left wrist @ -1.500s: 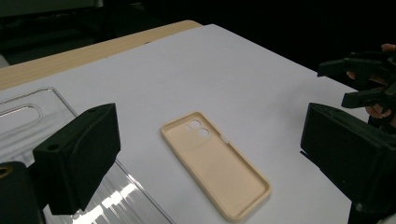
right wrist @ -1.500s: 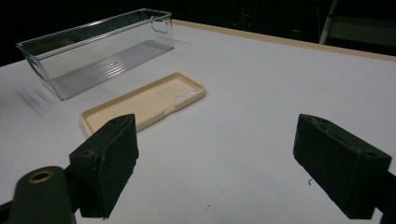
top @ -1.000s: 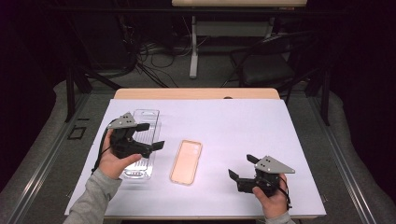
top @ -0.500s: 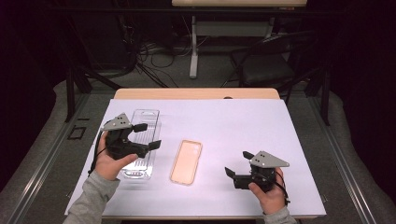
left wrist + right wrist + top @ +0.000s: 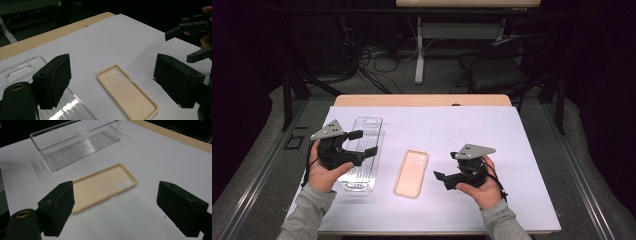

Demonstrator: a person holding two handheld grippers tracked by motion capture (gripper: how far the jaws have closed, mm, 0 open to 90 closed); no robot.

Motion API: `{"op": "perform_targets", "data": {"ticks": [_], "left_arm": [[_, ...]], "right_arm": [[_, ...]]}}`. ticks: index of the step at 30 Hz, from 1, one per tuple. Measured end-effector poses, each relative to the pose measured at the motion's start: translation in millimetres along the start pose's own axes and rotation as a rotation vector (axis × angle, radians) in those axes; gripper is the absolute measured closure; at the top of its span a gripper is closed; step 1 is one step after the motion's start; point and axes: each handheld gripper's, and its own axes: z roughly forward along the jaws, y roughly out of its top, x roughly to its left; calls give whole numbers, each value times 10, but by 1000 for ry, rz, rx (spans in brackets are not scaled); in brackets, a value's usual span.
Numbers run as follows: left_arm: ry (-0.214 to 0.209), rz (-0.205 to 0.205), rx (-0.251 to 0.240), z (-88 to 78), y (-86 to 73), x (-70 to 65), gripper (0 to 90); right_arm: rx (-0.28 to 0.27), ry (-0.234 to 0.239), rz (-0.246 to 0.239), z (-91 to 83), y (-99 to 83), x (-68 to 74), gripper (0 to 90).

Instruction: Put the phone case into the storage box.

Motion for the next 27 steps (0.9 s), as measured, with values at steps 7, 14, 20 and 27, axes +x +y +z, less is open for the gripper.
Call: {"op": "perform_targets", "data": {"ticks": [7,14,20,27], "left_arm": [[12,-14,-7,-44,-10,41,148],[20,-15,-13,-76,-13,56,150],[28,-20,-20,-111,-12,66,150],[33,-18,-18,-117,-17,74,152]], "right_arm": [[67,22,-62,212,150,106,146],[141,55,-107,366,254,205,168],[160,66,-142,441,316,275,272],[212,89,-159,502,385,320,377]]}}
